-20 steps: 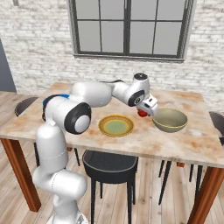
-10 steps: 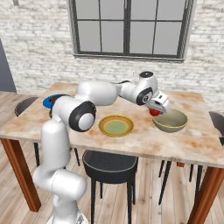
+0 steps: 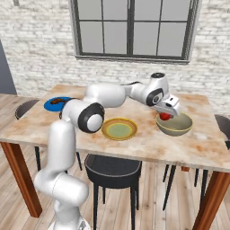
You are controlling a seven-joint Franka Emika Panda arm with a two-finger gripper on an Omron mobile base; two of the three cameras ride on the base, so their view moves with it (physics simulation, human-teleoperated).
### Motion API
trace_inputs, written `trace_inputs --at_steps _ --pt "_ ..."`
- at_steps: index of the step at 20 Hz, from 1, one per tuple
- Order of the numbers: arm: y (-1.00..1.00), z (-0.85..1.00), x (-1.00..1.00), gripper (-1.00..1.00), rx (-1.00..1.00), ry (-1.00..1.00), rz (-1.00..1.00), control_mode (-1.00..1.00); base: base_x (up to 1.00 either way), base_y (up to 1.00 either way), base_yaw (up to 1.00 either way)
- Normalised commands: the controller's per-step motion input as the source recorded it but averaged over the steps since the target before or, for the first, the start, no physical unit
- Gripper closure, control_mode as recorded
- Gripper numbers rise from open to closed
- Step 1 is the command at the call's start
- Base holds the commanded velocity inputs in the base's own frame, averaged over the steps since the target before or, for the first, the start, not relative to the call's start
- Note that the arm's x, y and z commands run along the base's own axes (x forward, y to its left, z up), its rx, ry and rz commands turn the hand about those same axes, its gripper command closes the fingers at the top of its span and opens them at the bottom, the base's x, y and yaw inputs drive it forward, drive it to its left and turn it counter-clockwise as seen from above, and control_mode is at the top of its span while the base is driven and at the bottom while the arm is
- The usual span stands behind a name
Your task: Pick the chicken drumstick and tomato from their plates and place them in the bowl. Then put the bowl in the fridge.
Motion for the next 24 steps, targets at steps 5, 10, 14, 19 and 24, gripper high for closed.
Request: trace_inputs --at_steps 5,10,14,19,24 --pt "-0.09 -0.13 0.06 1.00 0.02 0.11 0.00 -1.00 0.00 0.00 0.00" --pt "-0.03 -0.17 0.08 1.00 0.03 0.09 0.00 -1.00 0.00 0.00 0.00" --pt "0.00 -0.21 0.02 1.00 0.07 0.02 0.00 -1.00 0.00 0.00 0.00" --pt "0.00 -0.21 0.00 1.00 0.10 0.00 0.00 -1.00 0.00 0.00 0.00" --pt "0.00 -0.17 0.00 1.00 0.07 0.00 0.00 -1.00 0.00 0.00 0.00"
